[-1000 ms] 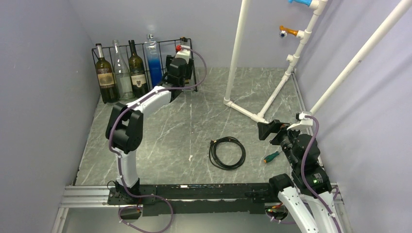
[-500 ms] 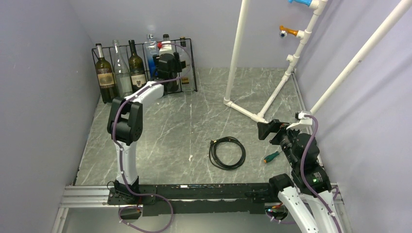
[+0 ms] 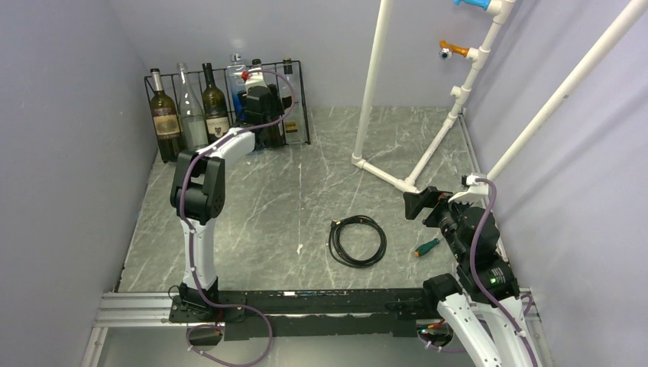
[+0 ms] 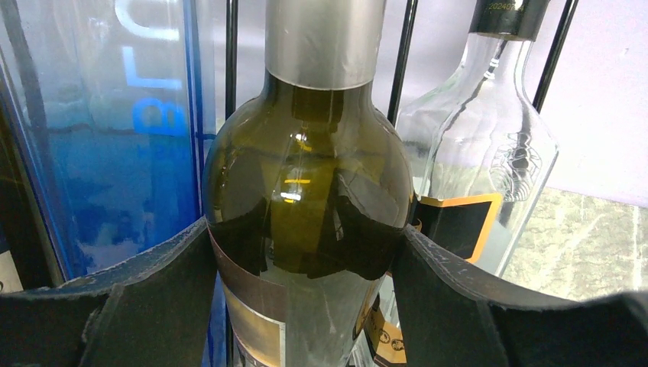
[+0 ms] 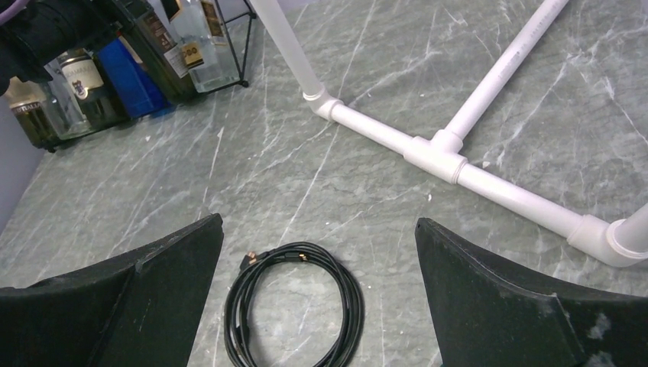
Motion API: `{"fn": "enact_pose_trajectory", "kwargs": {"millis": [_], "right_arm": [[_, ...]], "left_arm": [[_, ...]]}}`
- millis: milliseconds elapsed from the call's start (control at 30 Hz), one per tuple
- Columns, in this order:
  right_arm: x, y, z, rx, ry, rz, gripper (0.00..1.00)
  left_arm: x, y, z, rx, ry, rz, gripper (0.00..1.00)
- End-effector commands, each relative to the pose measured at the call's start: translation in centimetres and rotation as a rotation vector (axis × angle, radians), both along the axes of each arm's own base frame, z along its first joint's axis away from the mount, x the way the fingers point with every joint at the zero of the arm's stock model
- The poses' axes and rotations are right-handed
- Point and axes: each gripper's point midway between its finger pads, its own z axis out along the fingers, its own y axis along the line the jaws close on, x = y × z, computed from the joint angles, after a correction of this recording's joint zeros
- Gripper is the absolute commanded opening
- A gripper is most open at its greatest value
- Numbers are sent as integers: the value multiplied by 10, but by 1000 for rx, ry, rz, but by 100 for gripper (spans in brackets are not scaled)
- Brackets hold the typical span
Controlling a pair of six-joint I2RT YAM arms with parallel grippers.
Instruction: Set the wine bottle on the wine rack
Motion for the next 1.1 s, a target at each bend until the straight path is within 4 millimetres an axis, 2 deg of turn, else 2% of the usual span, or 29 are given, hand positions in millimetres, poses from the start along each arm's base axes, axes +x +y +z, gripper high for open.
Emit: {"fn": "enact_pose_trajectory", "kwargs": {"millis": [0,167,233,333,533,700,733,867,1067], "right_arm": [[5,-1,7,7,-29,-15,100],[6,-1,5,6,-27,-14,100],[7,0,4,5,-21,-13,100],[6,-2,5,1,-21,-23,100],[4,-5,11,-3,-33,-34,100],[3,-5,21,-8,-30,-26,100],[2,-5,26,-8,-34,-25,100],[-3,-5,44,-10,-52,-12,100],[-17,-6,75,2,-102,7,100]], "left_arm": [[14,-13,53,-82,-144,-30,17],[10,-11,47,-66,-118,-31,76],[5,-10,51,-72,-112,-41,97],[-6,-11,59,-96,-90,-83,100],[-32,-1,98,-180,-64,-125,100],[-68,8,133,-236,-32,-181,99],[-81,10,149,-242,-54,-202,99],[-129,8,193,-242,-111,-288,100],[-222,10,258,-188,-246,-424,100]]}}
